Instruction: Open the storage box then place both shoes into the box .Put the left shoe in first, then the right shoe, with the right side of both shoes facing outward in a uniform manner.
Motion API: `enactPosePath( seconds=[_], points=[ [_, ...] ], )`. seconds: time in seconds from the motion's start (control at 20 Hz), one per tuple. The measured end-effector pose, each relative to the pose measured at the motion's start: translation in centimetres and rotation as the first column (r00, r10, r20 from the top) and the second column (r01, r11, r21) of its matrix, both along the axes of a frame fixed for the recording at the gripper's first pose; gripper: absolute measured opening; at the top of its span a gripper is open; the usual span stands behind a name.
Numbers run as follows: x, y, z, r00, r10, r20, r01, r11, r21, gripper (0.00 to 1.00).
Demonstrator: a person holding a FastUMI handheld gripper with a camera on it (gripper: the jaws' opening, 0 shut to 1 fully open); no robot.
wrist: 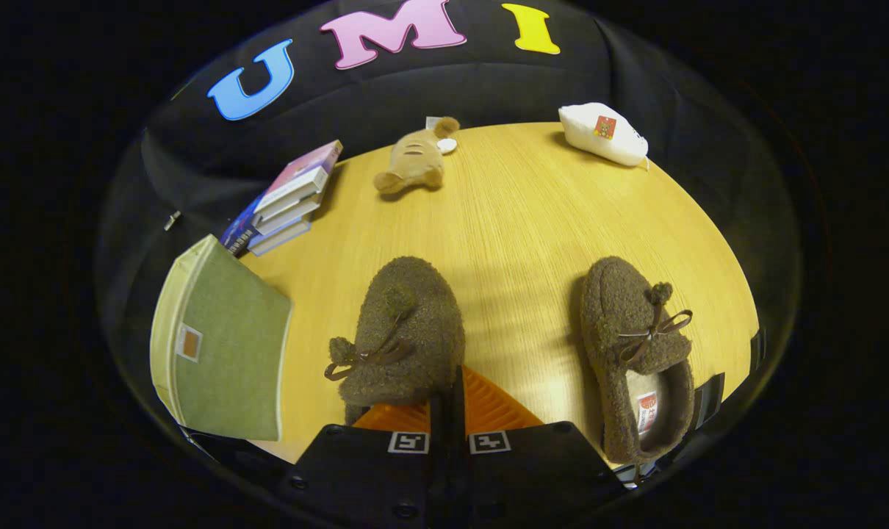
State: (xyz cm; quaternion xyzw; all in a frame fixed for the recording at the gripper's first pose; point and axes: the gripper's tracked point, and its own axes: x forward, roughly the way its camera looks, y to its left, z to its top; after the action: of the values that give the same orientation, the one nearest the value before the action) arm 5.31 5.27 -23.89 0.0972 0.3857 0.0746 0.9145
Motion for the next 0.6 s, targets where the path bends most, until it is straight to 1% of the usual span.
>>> enactPosePath(
  seconds=[0.25, 0.35, 0.5, 0.6],
  points=[
    [-0.7, 4.4, 8.5, 0.998, 0.031, 0.061, -0.040, 0.987, 0.157, 0.05],
    [-0.9, 6.8, 11.6, 0.997, 0.047, 0.068, -0.061, 0.975, 0.215, 0.05],
    [-1.2, 11.6, 15.7, 0.994, 0.096, 0.048, -0.106, 0.947, 0.304, 0.05],
    [-0.9, 14.4, 17.8, 0.989, 0.129, 0.073, -0.146, 0.934, 0.325, 0.05]
  ],
)
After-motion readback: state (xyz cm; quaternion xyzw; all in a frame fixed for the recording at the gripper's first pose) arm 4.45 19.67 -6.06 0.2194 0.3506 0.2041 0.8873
